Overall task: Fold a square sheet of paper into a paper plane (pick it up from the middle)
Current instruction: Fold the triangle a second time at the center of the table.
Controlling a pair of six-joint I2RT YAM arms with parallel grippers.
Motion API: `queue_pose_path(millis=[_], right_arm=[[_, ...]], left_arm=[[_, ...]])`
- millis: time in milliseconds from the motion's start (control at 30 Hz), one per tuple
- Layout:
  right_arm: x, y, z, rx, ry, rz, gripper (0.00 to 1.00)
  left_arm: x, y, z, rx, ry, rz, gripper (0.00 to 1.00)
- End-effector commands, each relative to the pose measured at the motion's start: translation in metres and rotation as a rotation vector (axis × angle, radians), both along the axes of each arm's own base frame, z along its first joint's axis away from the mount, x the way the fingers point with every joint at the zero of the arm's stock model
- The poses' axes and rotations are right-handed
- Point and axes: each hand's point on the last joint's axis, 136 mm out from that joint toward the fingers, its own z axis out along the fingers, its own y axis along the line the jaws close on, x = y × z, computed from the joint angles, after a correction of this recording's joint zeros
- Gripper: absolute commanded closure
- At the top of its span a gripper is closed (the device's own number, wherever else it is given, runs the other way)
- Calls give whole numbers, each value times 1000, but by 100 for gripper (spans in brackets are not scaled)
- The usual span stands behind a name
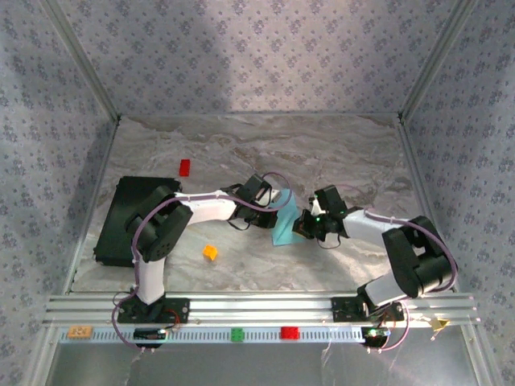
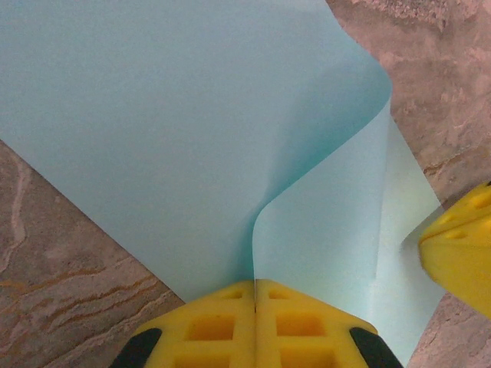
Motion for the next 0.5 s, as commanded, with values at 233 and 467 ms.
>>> queue_pose_path(millis=[233,467], right_arm=[[38,29,39,165,-102,-25,98],[48,45,32,207,-84,-14,98]], left_arm=[[0,0,-5,9,18,-16,100],[0,0,-6,11,20,-18,100]])
